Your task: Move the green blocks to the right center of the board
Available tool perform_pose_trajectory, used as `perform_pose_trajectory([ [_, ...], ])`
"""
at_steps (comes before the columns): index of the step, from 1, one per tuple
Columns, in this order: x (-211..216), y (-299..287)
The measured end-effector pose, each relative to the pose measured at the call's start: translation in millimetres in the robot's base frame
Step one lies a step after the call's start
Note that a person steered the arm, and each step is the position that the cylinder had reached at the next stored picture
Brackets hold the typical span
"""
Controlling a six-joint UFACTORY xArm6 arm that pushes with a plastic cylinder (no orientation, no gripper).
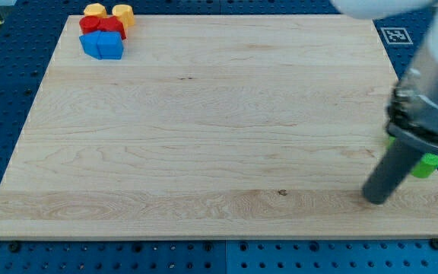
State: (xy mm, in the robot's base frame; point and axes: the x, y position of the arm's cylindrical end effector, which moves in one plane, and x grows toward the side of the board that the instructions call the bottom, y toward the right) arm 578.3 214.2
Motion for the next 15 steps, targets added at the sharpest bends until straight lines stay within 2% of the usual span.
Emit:
perform_pose_trajectory([
  [3, -13, 96],
  [4, -26, 95],
  [6, -16, 103],
  [10, -14, 62],
  [12, -41, 59],
  [13, -33, 59],
  [15, -20, 100],
])
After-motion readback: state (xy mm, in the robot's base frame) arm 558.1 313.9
